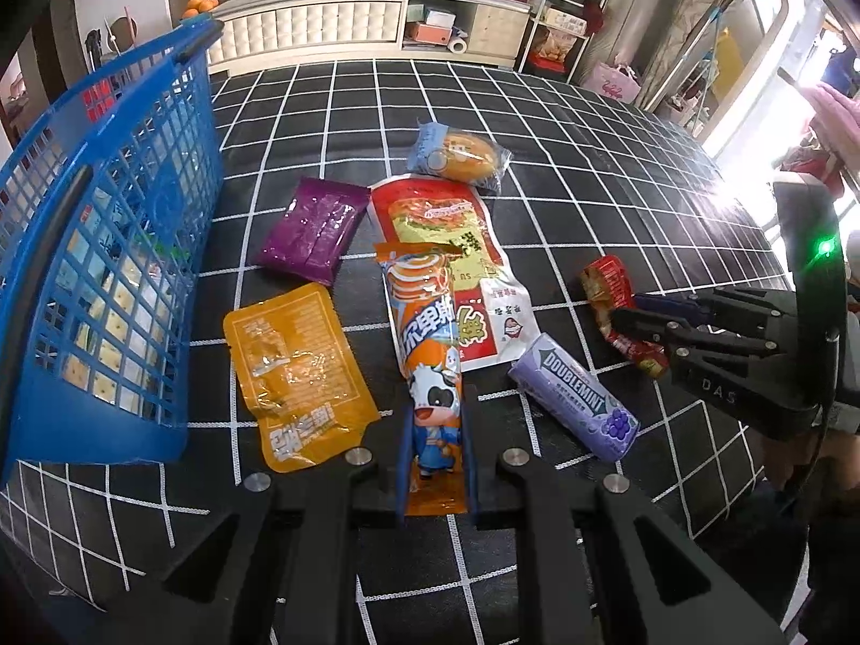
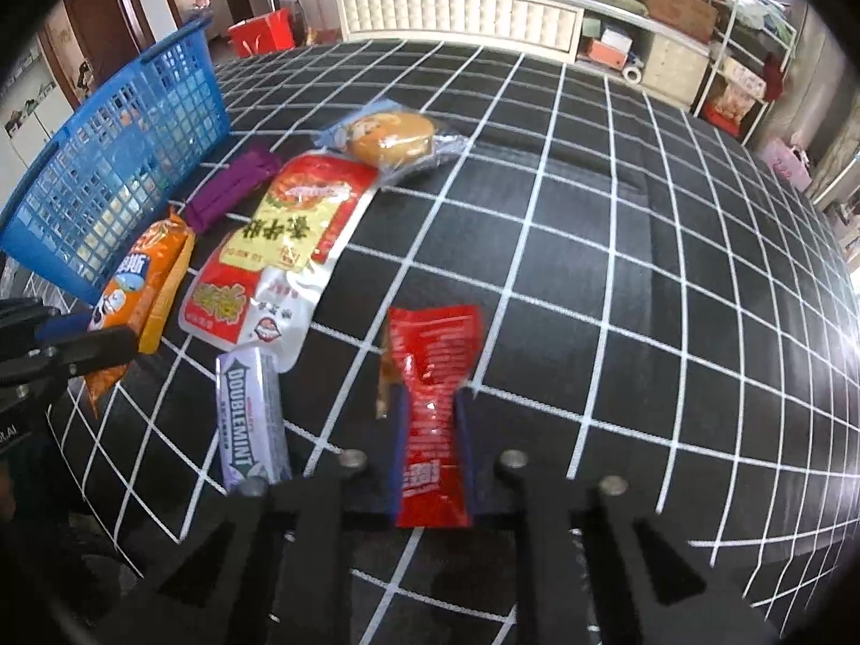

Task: Organize snacks
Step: 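Close the left tool on the sausage stick while the right tool grasps the red packet, then carry the sausage stick and red packet over the blue basket and lower them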

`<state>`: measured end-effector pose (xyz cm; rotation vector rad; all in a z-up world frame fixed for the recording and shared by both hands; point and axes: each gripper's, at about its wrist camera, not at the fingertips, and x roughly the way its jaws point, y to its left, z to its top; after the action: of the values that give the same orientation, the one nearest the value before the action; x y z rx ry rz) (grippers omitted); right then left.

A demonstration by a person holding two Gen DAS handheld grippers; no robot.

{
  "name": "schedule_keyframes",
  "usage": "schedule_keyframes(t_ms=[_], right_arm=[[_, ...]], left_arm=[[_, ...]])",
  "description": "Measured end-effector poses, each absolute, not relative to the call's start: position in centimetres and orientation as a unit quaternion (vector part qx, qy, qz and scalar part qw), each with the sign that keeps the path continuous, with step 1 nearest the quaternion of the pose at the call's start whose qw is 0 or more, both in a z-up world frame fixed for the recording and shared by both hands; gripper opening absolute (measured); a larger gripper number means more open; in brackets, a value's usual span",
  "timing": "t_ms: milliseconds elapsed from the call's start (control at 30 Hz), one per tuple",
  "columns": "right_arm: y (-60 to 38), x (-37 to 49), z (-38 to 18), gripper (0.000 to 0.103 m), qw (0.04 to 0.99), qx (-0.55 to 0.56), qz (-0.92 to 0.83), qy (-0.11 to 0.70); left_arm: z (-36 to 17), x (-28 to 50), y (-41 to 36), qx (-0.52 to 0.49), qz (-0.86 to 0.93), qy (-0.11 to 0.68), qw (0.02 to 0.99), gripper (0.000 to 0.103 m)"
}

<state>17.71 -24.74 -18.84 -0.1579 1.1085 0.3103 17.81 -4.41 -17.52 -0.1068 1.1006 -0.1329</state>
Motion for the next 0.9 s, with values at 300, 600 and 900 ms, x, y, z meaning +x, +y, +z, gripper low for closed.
schedule_keyframes(t_ms=[300,600,900], right_arm=[[-24.4,16.7,-17.3,0.001,0.843,-0.066,0.139,0.516],[-22.2,14.1,-9.4,0.001,0.877,-0.073,0.151,0.451],[-17.4,12.1,-2.7,0.001,0.903,-0.04,0.18,0.389]], left_arm=[[-16.0,17.0,-3.7,-0.051,-0.06,0.506,0.859,0.014],[-10.7,13.9,-2.2,-0.05,-0.055,0.46,0.885,0.014],[-4.7,11.0,2.3,-0.063,-0.051,0.412,0.908,0.014]])
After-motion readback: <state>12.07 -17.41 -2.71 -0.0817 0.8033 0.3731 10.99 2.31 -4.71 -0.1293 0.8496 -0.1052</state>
